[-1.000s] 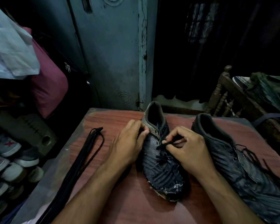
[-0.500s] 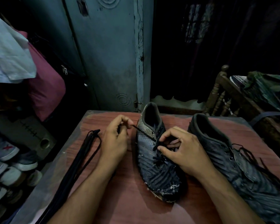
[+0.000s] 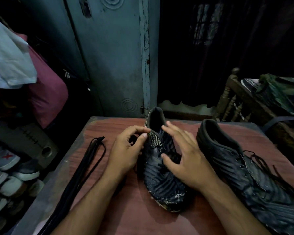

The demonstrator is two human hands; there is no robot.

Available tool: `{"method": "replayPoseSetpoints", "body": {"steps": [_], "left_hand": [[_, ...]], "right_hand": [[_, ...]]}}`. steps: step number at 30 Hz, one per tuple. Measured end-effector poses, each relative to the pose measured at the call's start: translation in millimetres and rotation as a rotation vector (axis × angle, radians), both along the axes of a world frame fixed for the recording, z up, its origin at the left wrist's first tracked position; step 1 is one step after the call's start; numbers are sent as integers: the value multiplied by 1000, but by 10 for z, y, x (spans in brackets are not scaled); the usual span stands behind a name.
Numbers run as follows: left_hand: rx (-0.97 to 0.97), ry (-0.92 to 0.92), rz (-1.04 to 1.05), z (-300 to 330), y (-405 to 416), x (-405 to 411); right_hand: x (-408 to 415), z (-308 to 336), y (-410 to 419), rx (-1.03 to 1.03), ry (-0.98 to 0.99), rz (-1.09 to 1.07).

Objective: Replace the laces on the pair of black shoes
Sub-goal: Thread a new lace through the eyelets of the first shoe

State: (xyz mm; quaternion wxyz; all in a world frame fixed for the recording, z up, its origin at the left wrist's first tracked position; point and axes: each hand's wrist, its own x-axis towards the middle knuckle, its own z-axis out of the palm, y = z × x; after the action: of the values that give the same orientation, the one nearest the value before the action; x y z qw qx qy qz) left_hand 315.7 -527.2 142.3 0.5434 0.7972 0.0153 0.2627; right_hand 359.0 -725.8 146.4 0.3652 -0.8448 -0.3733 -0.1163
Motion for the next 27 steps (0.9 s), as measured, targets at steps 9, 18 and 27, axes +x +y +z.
{"method": "replayPoseSetpoints", "body": {"steps": [9,18,27], "left_hand": [[111,-19,-107,-21,-29,17],[-65,33,-76,-30,-19,54],[20,33,116,43,52,43]], "right_hand": [[16,-65,34,-16,100,0],[-72,-43,104,49,129,-18],[-89,-34,135,137,180,26]]}}
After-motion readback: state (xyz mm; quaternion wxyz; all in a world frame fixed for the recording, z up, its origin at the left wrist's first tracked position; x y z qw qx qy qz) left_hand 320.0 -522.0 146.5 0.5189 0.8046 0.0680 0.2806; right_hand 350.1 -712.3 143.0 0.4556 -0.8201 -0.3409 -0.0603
